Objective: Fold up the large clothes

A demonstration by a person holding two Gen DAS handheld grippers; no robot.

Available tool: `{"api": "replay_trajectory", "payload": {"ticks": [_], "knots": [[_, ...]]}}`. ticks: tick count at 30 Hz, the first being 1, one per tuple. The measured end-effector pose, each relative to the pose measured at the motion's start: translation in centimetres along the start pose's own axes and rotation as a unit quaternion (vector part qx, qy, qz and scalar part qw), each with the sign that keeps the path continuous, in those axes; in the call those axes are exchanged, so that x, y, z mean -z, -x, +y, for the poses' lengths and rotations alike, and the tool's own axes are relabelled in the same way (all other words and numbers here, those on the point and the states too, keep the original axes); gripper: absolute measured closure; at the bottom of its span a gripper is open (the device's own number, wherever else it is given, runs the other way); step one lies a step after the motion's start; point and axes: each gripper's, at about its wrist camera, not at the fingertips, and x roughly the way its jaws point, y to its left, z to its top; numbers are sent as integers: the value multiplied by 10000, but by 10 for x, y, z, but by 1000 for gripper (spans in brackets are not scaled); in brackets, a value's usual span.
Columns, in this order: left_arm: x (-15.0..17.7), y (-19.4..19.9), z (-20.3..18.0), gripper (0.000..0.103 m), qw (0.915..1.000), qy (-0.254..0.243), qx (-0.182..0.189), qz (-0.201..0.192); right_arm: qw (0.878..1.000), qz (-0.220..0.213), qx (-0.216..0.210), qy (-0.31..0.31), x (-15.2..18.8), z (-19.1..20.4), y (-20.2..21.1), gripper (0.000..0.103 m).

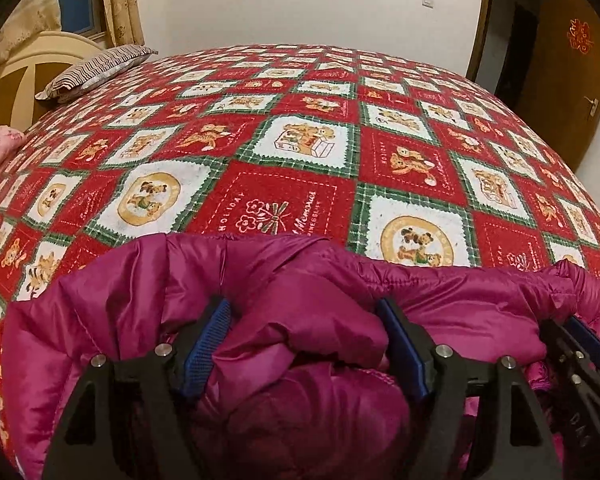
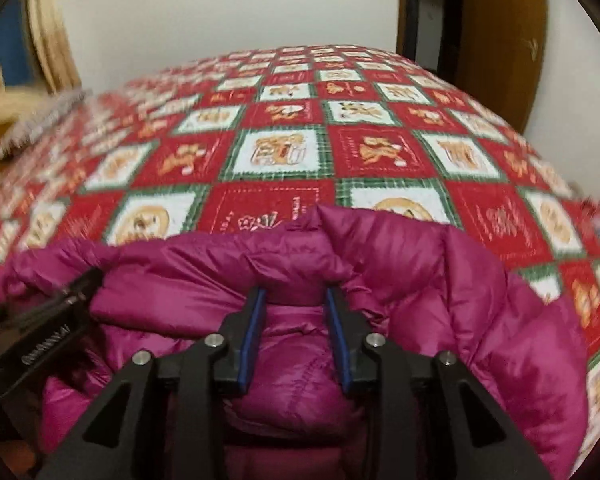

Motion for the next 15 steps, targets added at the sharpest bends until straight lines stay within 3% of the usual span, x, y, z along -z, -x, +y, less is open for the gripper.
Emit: {"api": "replay_trajectory", "payload": {"ticks": [4,7,9,12,15], "knots": [[-1,3,1,24,9999,12,104,43,9999,-27,-119,-82,1,-6,2,67],[-2,18,11,24,9984,-18,535,181,9982,-4,-537,-248,1,-15,11,55],[3,40,23,24,9967,32,807,114,9979,-182,-528,-342,5,-19,34,53],[14,77,41,24,9951,-43,987,14,9950,-637,-586,-493,20,-30,78,40],[32,116,62,24,9922,-108,1243,34,9932,-821,-640,-519,39,-43,123,40]]}}
